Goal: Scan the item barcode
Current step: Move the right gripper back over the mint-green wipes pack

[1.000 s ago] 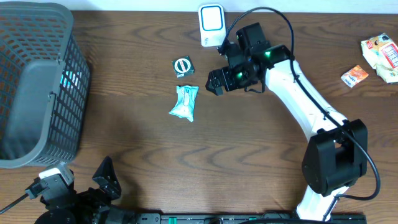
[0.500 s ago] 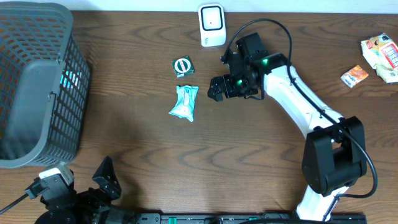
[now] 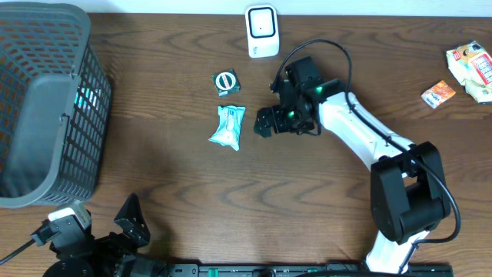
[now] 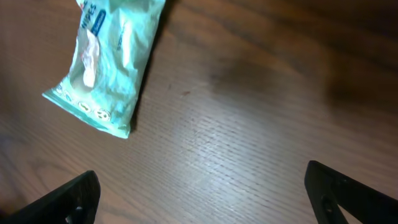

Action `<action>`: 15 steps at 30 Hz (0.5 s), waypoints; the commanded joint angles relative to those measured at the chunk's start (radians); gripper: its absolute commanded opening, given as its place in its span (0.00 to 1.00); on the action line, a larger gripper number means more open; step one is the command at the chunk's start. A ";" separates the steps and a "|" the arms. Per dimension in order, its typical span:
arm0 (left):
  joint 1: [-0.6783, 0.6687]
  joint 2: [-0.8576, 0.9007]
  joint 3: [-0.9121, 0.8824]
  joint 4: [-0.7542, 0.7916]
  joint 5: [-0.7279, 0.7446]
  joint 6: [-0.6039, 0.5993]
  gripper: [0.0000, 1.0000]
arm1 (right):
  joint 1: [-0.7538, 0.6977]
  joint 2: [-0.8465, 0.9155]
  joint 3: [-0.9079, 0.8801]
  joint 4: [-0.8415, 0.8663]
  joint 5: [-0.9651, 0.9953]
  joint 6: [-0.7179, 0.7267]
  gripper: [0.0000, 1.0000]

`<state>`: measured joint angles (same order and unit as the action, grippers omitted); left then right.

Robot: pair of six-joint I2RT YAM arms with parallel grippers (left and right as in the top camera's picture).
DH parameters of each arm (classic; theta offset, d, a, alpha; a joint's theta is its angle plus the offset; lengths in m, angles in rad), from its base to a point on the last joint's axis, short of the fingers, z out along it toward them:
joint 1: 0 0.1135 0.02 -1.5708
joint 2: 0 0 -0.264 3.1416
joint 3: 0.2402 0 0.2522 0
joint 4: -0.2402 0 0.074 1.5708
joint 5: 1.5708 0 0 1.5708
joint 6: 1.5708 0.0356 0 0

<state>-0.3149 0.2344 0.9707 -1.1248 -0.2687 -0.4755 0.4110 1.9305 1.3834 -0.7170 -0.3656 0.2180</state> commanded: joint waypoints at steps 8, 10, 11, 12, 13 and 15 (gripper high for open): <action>0.004 -0.002 -0.005 0.001 -0.017 -0.009 0.98 | 0.042 0.007 -0.032 0.026 -0.016 0.036 0.94; 0.004 -0.002 -0.005 0.001 -0.017 -0.009 0.98 | 0.051 0.007 -0.032 0.029 0.002 0.037 0.94; 0.004 -0.002 -0.005 0.001 -0.017 -0.009 0.98 | 0.054 0.007 -0.032 0.031 0.006 0.037 0.93; 0.004 -0.002 -0.005 0.001 -0.017 -0.009 0.98 | 0.057 0.007 -0.032 0.033 0.009 0.037 0.92; 0.004 -0.002 -0.005 0.001 -0.017 -0.009 0.97 | 0.060 0.007 -0.032 0.035 0.019 0.045 0.90; 0.004 -0.002 -0.005 0.001 -0.017 -0.009 0.98 | 0.062 0.007 -0.032 0.035 0.048 0.068 0.87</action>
<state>-0.3149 0.2344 0.9707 -1.1248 -0.2687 -0.4751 0.4637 1.9305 1.3575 -0.6846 -0.3580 0.2527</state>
